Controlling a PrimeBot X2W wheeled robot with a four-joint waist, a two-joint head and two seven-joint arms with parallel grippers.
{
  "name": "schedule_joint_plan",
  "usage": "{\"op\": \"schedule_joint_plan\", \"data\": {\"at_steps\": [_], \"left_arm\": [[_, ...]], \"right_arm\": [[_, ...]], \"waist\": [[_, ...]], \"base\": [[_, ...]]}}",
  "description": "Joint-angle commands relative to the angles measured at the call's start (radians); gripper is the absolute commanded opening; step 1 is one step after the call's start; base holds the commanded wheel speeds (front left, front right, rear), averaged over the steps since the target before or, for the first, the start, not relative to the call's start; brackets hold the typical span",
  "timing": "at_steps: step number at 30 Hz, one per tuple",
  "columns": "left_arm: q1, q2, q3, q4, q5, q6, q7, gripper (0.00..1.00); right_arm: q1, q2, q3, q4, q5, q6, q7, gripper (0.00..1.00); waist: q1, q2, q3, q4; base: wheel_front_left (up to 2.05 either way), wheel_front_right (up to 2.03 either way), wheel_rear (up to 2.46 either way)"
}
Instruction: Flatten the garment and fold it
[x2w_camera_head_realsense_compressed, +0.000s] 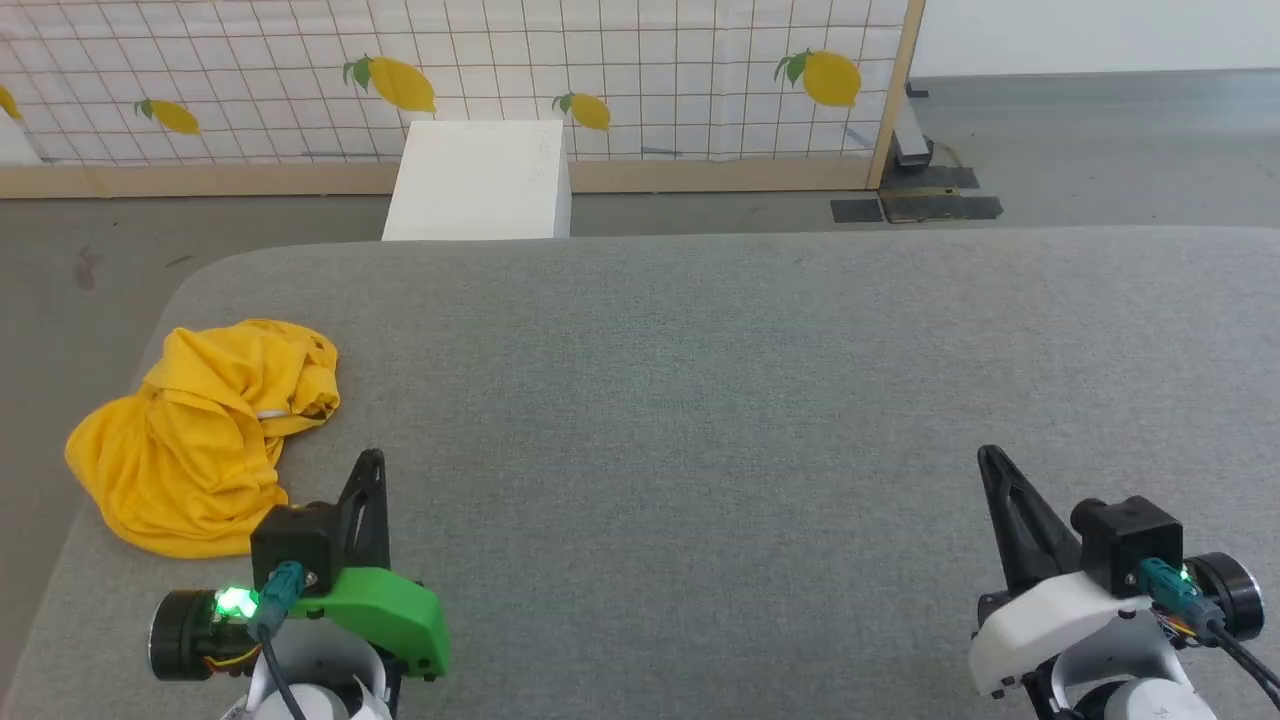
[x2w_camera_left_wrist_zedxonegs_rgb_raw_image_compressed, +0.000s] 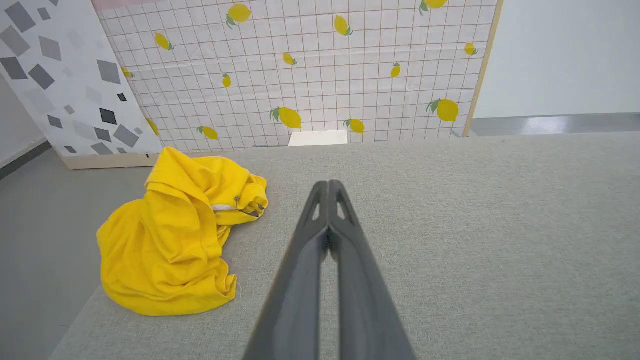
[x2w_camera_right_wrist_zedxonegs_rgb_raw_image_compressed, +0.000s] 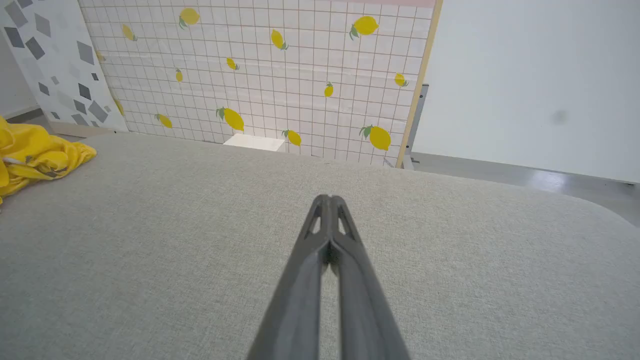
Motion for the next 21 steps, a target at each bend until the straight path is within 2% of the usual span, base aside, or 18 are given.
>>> {"op": "schedule_joint_plan", "data": {"at_steps": [1,21], "left_arm": [[0.014,-0.005,0.004,-0.003,0.010,0.007,0.001,0.00],[0.014,-0.005,0.004,-0.003,0.010,0.007,0.001,0.00]], "right_arm": [[-0.015,0.002,0.001,-0.005,-0.006,-0.002,0.000,0.00],[-0.015,0.002,0.001,-0.005,-0.006,-0.002,0.000,0.00]], "waist": [[0.0000,0.0000,0.000,0.000],[0.0000,0.0000,0.000,0.000]], "base": [[0.00,0.00,0.00],[0.00,0.00,0.00]]}}
